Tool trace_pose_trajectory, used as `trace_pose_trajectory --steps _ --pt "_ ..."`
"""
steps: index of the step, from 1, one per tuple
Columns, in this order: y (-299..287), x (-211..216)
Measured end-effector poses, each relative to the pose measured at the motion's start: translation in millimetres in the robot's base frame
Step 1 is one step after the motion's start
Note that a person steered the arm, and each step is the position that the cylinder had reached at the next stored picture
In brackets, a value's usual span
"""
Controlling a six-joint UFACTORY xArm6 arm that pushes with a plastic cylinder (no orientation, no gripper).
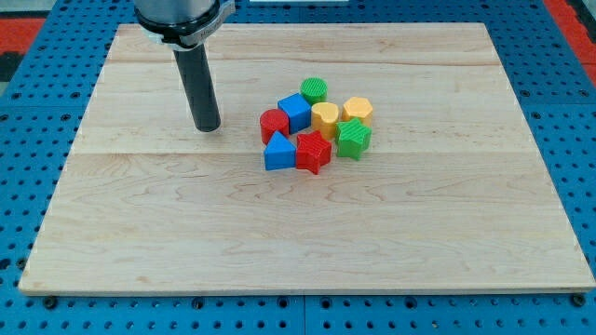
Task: Move red star towards bottom
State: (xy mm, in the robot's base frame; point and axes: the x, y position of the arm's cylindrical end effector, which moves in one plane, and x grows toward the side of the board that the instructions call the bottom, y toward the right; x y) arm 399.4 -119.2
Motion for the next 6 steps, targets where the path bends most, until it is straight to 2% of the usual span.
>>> trace_pose_trajectory --steps 2,4,5,6 --pt "15 2" --pt "153 59" --pt "150 92" --pt "219 103"
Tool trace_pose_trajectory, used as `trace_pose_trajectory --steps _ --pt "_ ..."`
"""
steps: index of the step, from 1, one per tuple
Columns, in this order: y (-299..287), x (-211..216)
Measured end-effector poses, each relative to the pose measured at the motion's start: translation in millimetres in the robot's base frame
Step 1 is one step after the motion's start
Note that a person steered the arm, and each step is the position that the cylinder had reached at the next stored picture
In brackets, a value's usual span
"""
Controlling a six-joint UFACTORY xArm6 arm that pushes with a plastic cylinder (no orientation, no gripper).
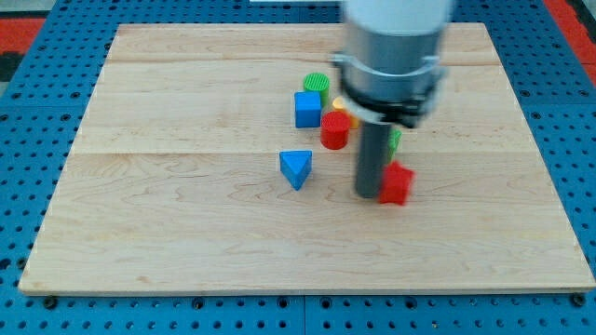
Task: Move red star towards bottom
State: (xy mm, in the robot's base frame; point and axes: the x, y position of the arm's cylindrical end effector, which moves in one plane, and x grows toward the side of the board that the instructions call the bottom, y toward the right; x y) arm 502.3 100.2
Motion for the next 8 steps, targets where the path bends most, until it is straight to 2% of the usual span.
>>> trace_pose_trajectory --steps 1,3,4,5,6,8 --pt "-31 -2" --pt "9 -45" --pt "43 -8" --pt "29 -17" --pt "70 -20" --pt "85 39"
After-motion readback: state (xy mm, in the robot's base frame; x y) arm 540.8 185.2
